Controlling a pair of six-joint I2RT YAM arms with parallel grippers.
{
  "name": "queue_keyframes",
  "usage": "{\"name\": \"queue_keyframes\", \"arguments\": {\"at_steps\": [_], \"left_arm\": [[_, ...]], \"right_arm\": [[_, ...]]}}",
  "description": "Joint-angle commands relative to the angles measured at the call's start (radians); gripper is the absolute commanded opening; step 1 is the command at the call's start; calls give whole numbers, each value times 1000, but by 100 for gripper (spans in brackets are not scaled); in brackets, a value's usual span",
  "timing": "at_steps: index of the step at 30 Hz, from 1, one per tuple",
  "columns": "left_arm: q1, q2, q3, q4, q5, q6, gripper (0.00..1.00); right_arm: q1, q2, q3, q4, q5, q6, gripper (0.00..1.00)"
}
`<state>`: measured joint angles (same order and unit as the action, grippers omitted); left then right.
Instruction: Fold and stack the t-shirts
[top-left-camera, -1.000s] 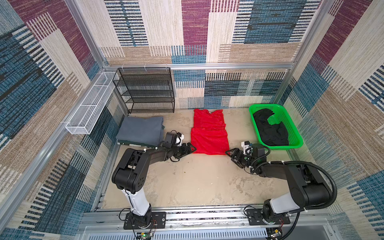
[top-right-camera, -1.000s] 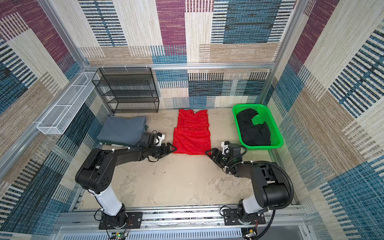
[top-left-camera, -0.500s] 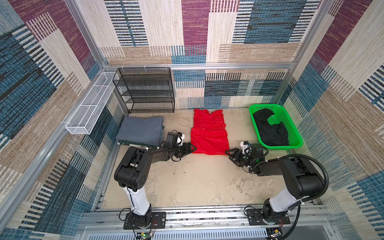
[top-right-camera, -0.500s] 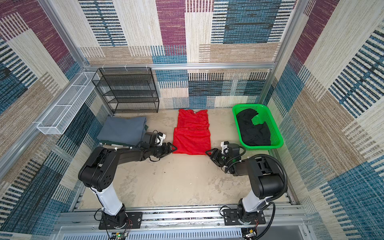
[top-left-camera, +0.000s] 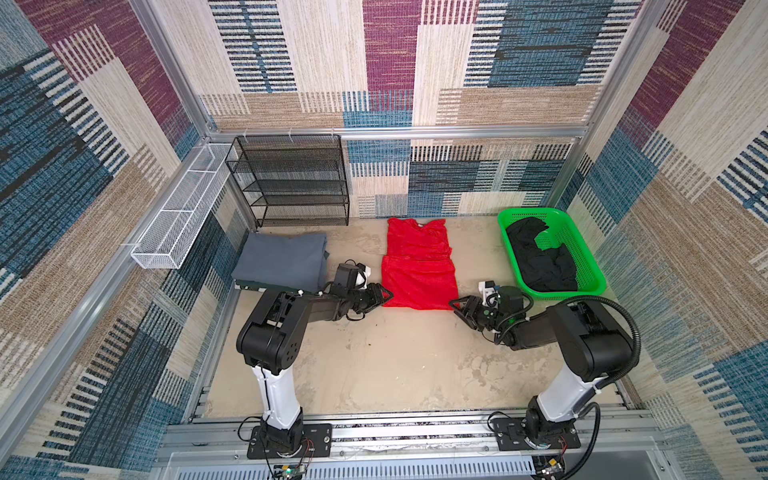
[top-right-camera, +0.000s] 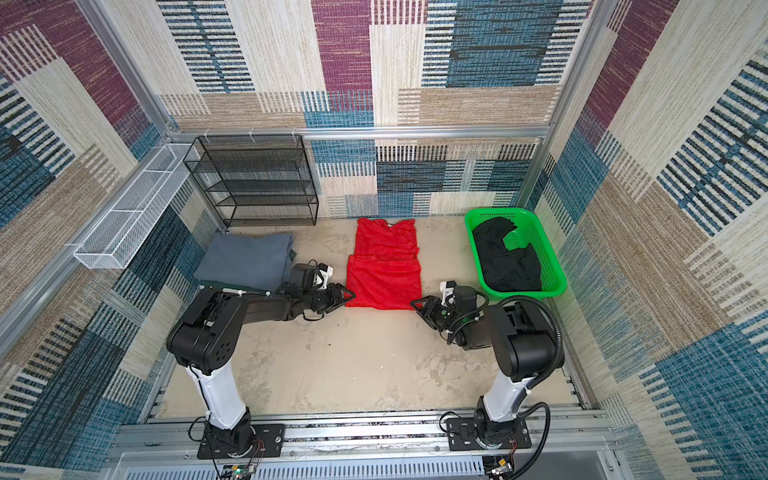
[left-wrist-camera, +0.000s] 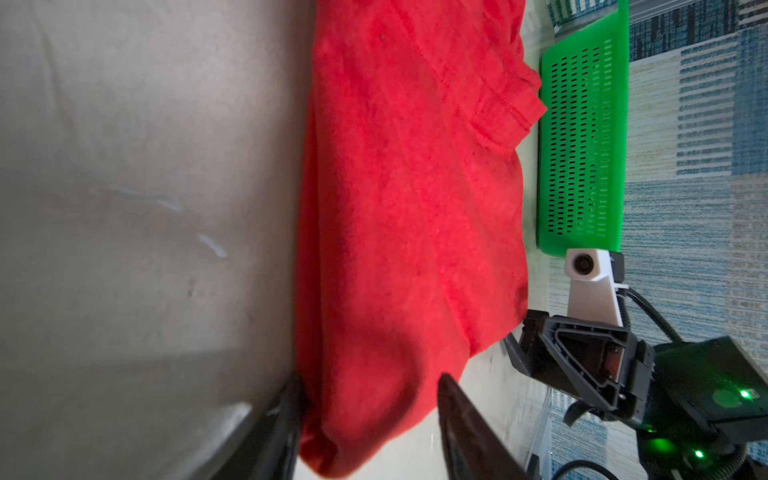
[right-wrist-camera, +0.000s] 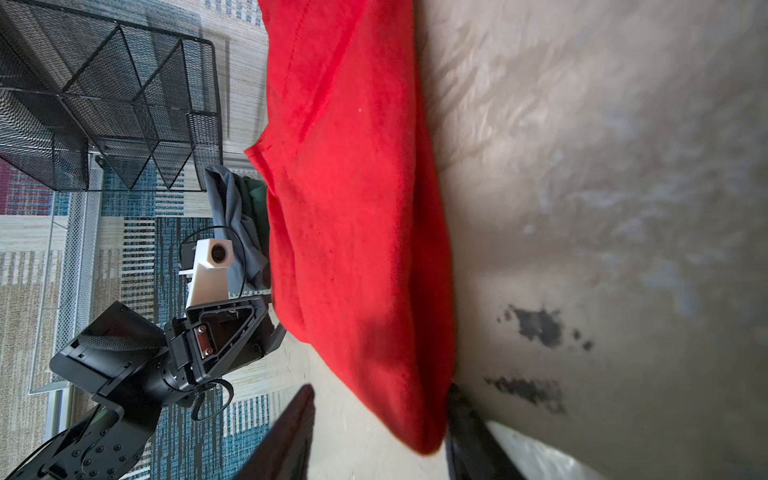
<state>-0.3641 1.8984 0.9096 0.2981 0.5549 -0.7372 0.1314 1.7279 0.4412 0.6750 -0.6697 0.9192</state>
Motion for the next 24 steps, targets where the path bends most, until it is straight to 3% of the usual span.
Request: {"name": "queue_keyframes", "arguments": {"at_steps": [1, 5, 9, 10, 11, 24], "left_arm": [[0, 18, 6, -94, -32, -16, 39], [1, 30, 27, -112, -30, -6, 18], [1, 49, 62, -141, -24, 16, 11], [1, 56, 75, -154, -17, 24, 4], [1, 61, 89, -170, -15, 34, 0], [1, 6, 137, -243, 53, 93, 0]], "right_arm": [[1, 15, 5, -50, 20, 18, 37], [1, 15, 14, -66, 36, 7, 17], [1, 21, 30, -83, 36, -14, 3], [1, 22, 34, -89, 38, -18, 0], [1, 22, 37, -94, 38, -21, 0], [0, -46, 37, -123, -3, -51, 0]]}}
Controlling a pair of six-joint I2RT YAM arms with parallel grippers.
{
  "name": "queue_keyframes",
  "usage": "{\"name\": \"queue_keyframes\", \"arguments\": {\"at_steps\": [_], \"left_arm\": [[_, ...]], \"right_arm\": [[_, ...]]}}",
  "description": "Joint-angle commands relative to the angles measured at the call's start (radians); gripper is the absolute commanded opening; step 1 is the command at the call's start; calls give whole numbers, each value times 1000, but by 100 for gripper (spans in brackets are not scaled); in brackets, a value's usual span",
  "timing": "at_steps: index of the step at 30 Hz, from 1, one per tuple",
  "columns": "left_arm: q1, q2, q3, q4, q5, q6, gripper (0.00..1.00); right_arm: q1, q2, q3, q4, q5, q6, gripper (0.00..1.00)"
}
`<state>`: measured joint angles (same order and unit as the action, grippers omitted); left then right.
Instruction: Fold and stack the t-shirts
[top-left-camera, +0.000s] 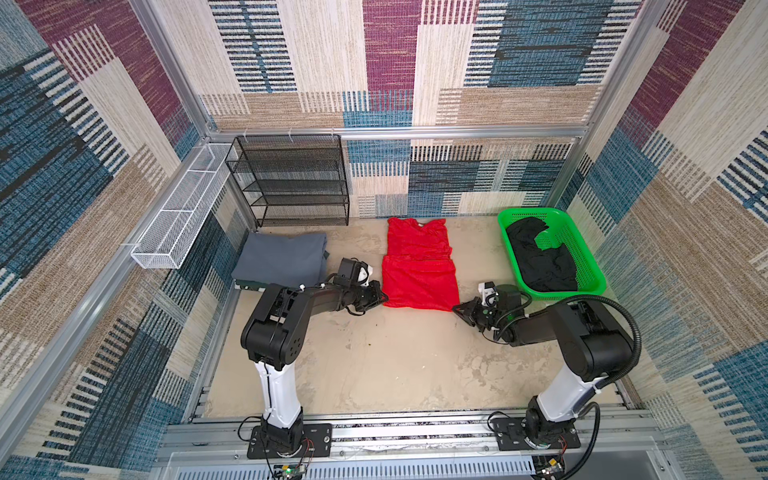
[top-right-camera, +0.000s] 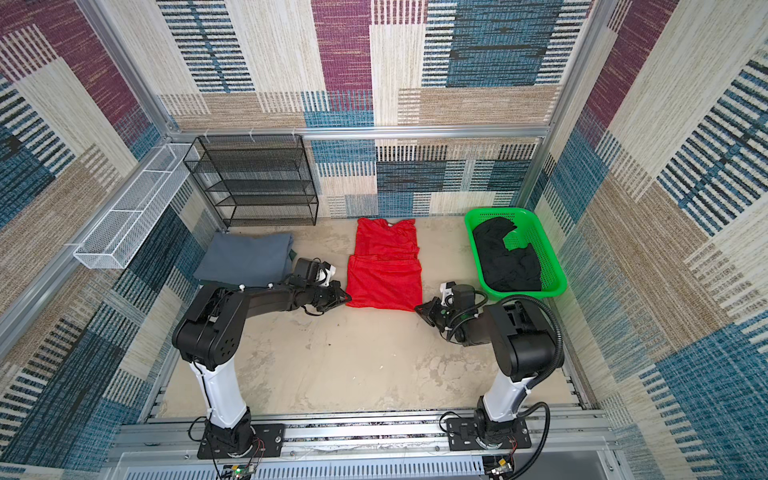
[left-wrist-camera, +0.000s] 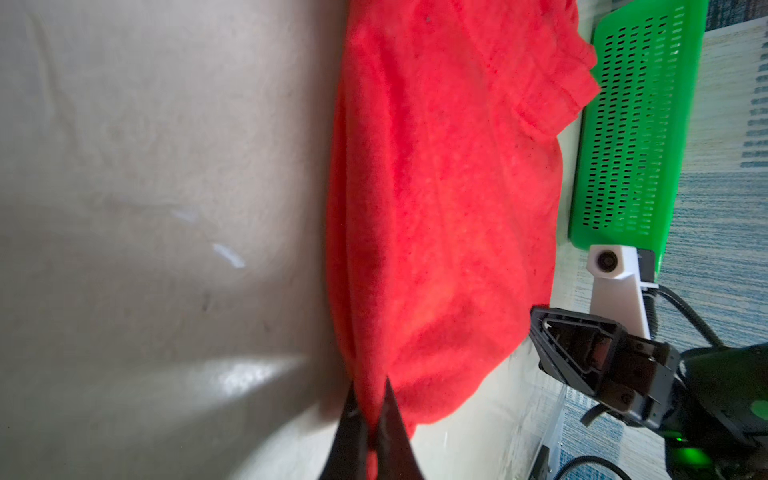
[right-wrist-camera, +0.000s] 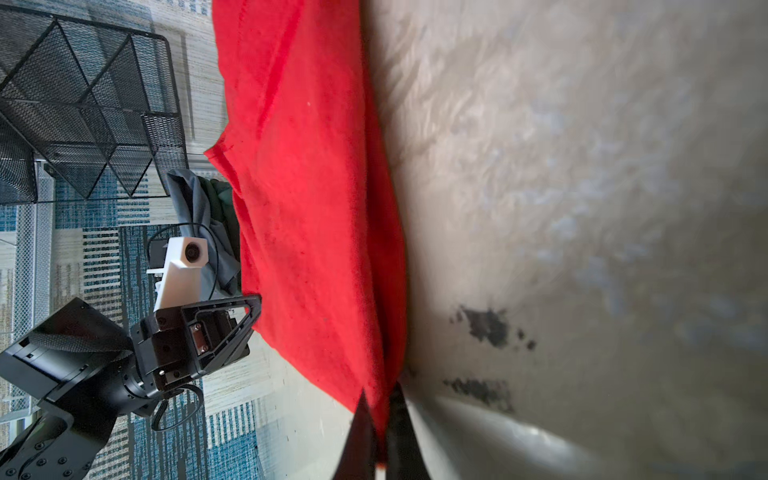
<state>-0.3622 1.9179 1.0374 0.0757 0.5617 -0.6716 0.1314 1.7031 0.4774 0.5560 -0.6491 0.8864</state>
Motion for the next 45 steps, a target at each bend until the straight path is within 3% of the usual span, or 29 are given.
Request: {"name": "queue_keyframes", "arguments": {"at_steps": [1, 11, 19, 25, 30, 45], "left_arm": [[-1, -21, 8, -19, 49, 27, 0], [-6, -117, -26, -23, 102, 18, 0], [-12, -219, -14, -76, 107, 32, 0], [-35, -276, -32, -80, 105, 29, 0], [-46, -323, -72, -42, 116, -5, 0], [-157, -555, -265, -73, 62, -30, 0]], "right_arm": [[0, -33, -2, -16, -26, -26, 0], [1, -223, -80, -98, -69, -39, 0], [0, -459, -28, -325, 12, -85, 0], [1, -556, -28, -379, 21, -76, 0], [2, -645, -79, -377, 32, -37, 0], [70, -989, -122, -618, 104, 20, 0]]}}
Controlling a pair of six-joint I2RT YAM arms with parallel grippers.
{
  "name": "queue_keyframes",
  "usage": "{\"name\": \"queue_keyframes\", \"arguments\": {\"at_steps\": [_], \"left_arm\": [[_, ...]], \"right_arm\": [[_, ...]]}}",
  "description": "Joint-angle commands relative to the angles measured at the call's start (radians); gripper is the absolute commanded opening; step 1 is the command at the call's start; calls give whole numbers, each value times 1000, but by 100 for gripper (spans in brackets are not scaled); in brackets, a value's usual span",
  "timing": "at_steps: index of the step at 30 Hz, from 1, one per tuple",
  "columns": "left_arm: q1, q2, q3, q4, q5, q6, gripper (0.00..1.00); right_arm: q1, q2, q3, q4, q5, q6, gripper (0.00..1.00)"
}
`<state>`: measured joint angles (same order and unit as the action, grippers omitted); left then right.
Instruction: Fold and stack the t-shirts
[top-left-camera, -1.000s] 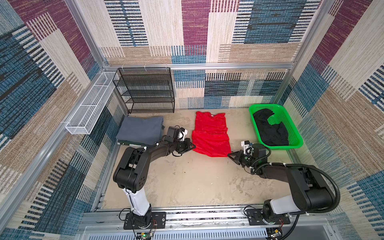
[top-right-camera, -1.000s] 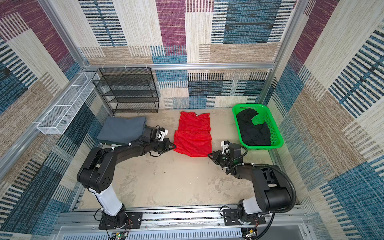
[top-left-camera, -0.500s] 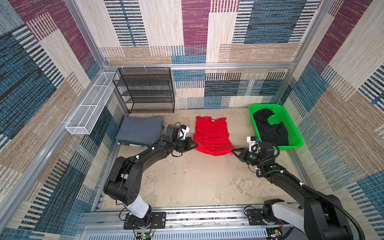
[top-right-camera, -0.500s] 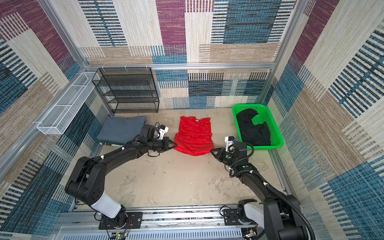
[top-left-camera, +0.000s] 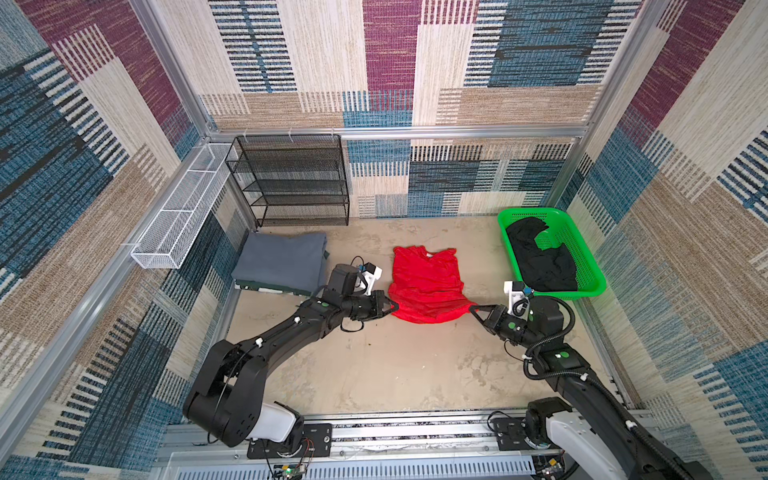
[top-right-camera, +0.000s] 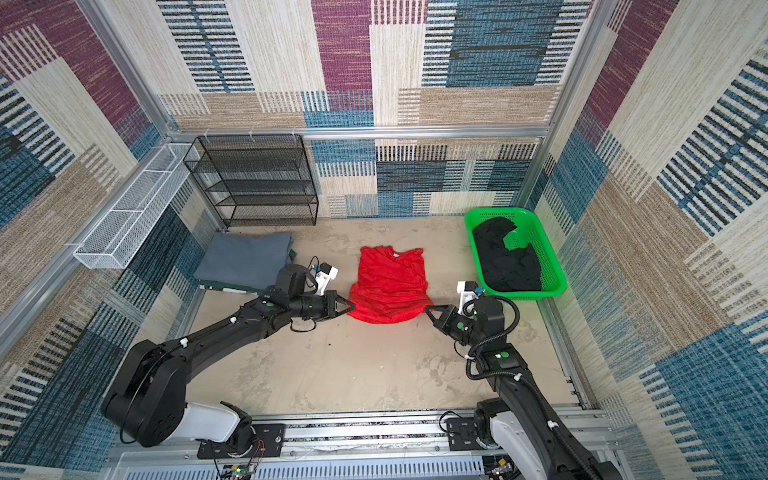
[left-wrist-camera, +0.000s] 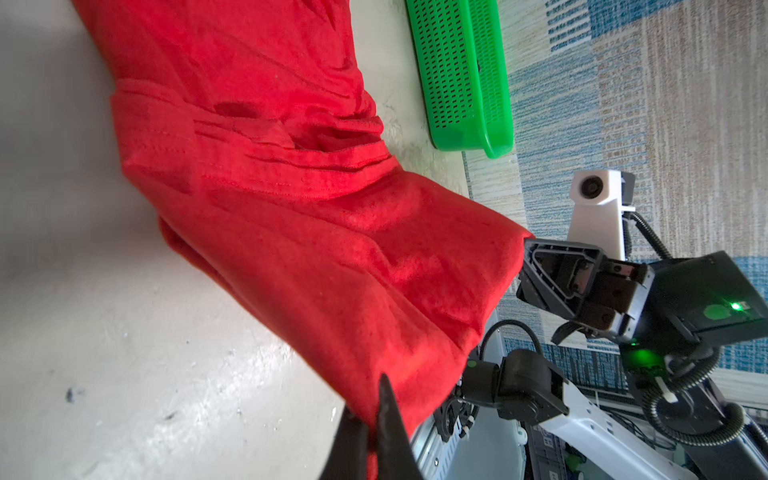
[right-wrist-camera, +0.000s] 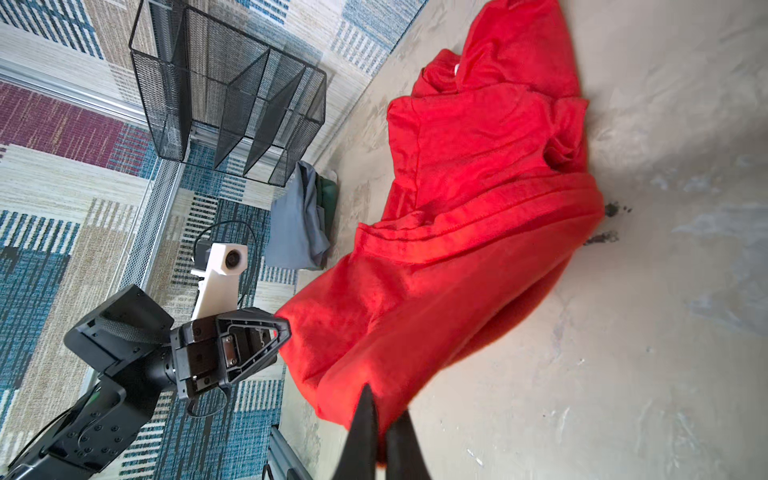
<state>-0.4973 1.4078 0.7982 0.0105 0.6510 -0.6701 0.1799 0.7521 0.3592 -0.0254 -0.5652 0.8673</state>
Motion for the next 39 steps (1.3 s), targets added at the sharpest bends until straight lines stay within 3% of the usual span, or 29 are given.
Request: {"name": "queue_keyframes", "arguments": {"at_steps": [1, 4, 12, 20, 28, 39], "left_arm": [[-39, -79, -33, -32, -53, -24, 0], [-59, -144, -34, -56, -64, -28, 0], [-55, -132, 20, -78, -106, -30, 0], [-13, -35, 89, -21, -40, -58, 0], [54, 75, 173, 31, 29, -90, 0], [104, 209, 314, 31, 67, -107, 0]], "right_arm": [[47, -61, -3, -48, 39, 53, 0], [109, -98, 2, -74, 92, 93, 0], [116, -66, 60, -64, 141, 119, 0], [116, 141, 158, 8, 120, 72, 0], [113, 262, 283, 5, 209, 8, 0], [32, 450, 411, 37, 130, -47, 0]]}}
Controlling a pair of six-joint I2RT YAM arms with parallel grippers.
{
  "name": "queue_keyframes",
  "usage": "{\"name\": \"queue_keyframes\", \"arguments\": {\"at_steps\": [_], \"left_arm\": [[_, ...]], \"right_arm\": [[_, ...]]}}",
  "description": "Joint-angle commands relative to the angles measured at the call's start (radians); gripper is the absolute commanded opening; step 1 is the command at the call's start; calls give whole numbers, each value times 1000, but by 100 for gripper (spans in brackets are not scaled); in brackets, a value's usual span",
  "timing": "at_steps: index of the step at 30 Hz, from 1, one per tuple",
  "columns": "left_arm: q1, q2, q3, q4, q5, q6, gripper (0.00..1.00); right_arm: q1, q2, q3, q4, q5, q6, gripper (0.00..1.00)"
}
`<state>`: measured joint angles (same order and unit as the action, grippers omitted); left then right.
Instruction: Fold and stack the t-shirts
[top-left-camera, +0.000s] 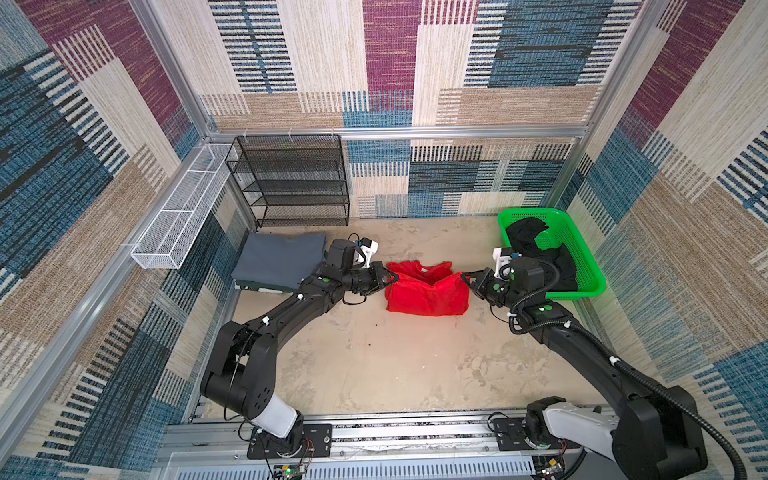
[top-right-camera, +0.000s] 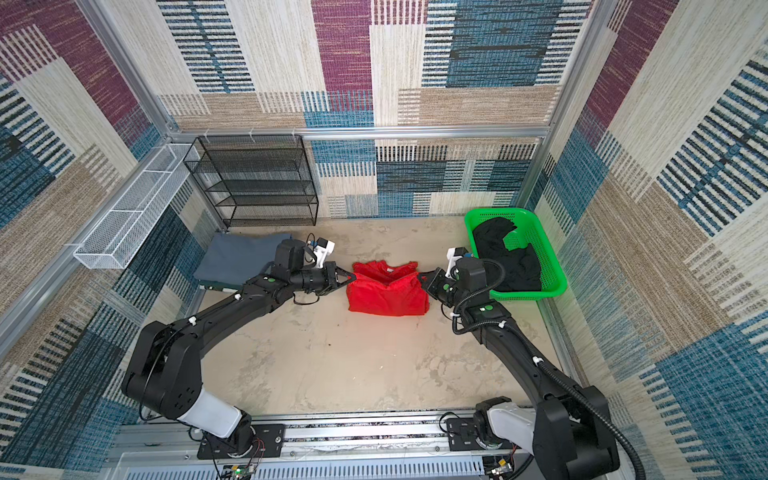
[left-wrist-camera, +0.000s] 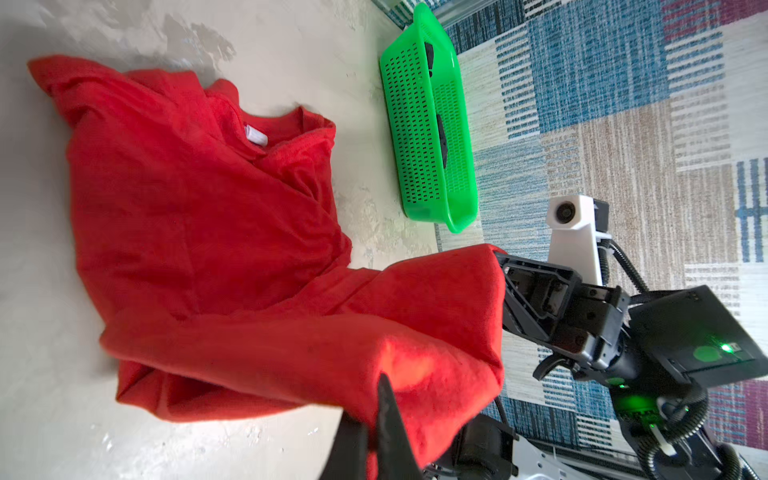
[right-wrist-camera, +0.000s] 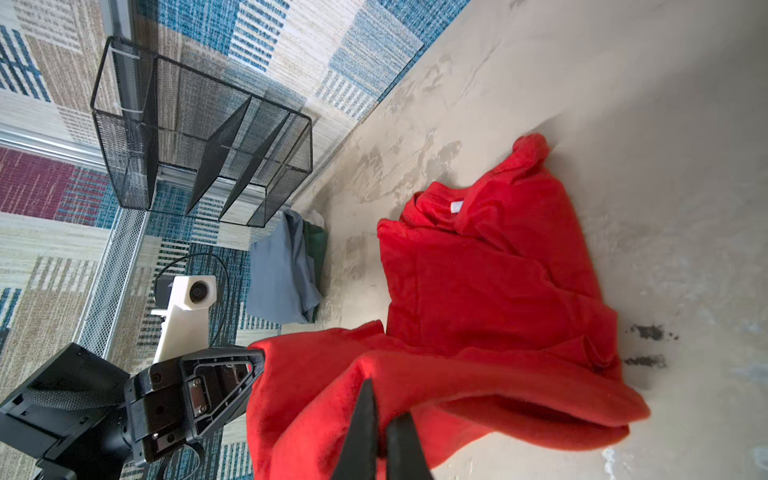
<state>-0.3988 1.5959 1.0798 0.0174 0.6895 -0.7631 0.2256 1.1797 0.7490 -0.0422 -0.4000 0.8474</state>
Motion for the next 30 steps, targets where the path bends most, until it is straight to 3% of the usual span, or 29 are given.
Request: {"name": "queue_keyframes", "arguments": {"at_steps": [1, 16, 18, 19, 20, 22, 23, 26, 27, 30], "left_arm": [[8, 35, 46, 21, 26, -15, 0], [54, 309, 290, 11, 17, -59, 0], [65, 359, 339, 4, 17, -50, 0], [72, 391, 369, -10, 0, -39, 0], [83, 423, 401, -21, -24, -30, 15], [110, 502, 483, -51, -85, -12, 70], [121, 547, 543, -82, -94, 8, 100], [137, 663, 783, -291, -97, 111, 99], [135, 678, 832, -336, -97, 146, 98], [131, 653, 858, -392, -135, 205, 98]], "right_arm": [[-23, 43, 35, 52, -45, -34, 0], [-121, 410, 273, 69, -173, -96, 0], [-128, 476, 316, 76, -191, -99, 9], [-131, 514, 340, 84, -203, -101, 23], [-135, 554, 364, 99, -218, -111, 45], [-152, 655, 457, 77, -235, -158, 78], [-163, 706, 519, 39, -249, -191, 88], [-183, 785, 670, -95, -201, -275, 99], [-183, 779, 679, -110, -169, -295, 99], [-183, 729, 643, -106, -97, -330, 99]]}}
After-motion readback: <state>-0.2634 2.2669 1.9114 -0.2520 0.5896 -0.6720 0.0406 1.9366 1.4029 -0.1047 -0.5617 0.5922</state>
